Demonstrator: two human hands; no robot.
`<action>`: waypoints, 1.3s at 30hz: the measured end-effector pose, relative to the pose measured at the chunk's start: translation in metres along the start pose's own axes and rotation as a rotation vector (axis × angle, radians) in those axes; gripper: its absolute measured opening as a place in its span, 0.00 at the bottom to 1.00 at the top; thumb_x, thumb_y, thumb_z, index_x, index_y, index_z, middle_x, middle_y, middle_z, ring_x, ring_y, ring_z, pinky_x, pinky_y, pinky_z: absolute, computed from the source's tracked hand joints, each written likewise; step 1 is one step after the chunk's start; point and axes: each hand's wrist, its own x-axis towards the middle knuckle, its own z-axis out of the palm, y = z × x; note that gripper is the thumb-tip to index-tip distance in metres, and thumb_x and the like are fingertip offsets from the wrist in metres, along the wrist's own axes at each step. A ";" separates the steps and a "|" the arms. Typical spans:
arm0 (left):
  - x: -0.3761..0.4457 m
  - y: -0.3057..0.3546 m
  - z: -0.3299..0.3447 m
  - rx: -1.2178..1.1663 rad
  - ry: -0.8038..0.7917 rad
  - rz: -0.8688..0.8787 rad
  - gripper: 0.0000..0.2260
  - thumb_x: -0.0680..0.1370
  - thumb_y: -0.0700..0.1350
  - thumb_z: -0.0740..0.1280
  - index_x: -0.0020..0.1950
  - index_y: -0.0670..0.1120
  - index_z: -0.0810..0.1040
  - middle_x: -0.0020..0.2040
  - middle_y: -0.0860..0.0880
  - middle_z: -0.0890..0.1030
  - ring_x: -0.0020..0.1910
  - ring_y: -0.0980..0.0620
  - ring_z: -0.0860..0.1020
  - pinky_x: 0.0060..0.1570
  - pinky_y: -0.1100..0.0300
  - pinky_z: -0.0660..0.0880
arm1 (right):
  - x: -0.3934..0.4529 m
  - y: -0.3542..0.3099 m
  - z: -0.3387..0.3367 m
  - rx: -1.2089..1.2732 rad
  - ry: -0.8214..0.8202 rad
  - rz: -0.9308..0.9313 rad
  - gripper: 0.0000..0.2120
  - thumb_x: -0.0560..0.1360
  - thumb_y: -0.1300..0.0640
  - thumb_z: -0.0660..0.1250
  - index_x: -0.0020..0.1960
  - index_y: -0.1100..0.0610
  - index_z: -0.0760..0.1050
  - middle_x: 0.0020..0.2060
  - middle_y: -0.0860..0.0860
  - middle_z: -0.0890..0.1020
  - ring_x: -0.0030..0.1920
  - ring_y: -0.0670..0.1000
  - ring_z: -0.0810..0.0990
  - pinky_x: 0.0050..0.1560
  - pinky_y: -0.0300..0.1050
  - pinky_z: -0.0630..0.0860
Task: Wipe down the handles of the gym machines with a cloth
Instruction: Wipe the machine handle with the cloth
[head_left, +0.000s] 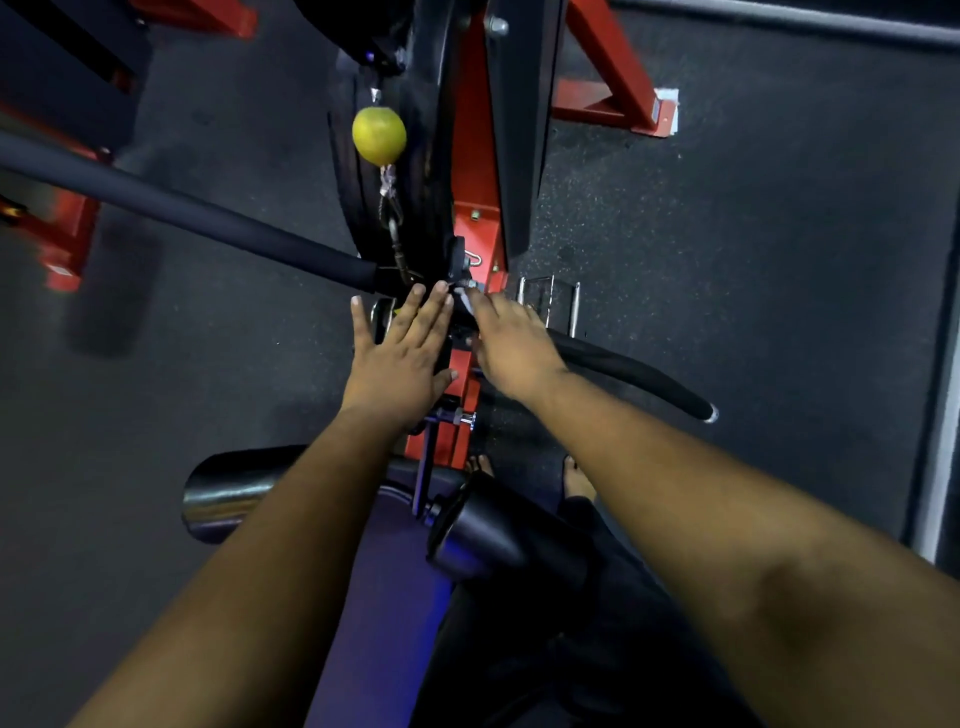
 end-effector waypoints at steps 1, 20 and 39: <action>0.000 0.001 0.002 -0.010 0.008 -0.003 0.38 0.83 0.64 0.52 0.84 0.48 0.37 0.83 0.53 0.32 0.82 0.52 0.35 0.73 0.25 0.37 | 0.000 0.003 0.001 -0.032 -0.004 0.016 0.31 0.81 0.51 0.65 0.79 0.56 0.59 0.68 0.55 0.72 0.69 0.58 0.71 0.72 0.63 0.67; -0.001 0.005 0.019 -0.140 0.124 -0.028 0.35 0.78 0.53 0.53 0.85 0.47 0.48 0.85 0.52 0.44 0.83 0.51 0.45 0.74 0.25 0.40 | -0.029 0.006 0.032 -0.162 0.140 0.057 0.43 0.75 0.64 0.66 0.83 0.52 0.45 0.76 0.52 0.63 0.77 0.55 0.61 0.77 0.72 0.51; -0.002 0.003 0.018 -0.161 0.162 -0.032 0.37 0.78 0.55 0.56 0.85 0.47 0.47 0.85 0.52 0.44 0.83 0.52 0.44 0.75 0.27 0.44 | -0.032 0.014 0.028 -0.172 0.096 0.051 0.44 0.74 0.66 0.67 0.83 0.57 0.47 0.80 0.54 0.57 0.81 0.57 0.53 0.76 0.74 0.51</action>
